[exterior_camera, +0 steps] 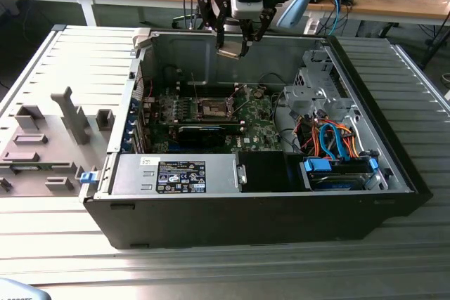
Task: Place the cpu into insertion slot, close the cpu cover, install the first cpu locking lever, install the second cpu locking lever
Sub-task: 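Place the cpu into insertion slot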
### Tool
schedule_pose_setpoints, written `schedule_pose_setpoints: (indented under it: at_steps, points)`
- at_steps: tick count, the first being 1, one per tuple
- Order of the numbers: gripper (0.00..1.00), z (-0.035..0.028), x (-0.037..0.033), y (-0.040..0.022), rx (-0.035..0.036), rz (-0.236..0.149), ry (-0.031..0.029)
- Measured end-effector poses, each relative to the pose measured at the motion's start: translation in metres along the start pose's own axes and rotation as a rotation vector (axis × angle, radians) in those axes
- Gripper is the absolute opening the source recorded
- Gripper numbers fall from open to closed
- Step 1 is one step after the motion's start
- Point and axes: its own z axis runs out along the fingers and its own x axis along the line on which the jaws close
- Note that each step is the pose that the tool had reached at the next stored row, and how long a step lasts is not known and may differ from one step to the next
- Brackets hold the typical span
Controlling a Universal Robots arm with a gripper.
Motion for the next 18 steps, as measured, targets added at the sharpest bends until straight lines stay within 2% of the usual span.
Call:
schedule_pose_setpoints:
  at_steps: [18]
  points:
    - [0.54, 0.0, 0.0, 0.0, -0.0002, 0.021, -0.0018]
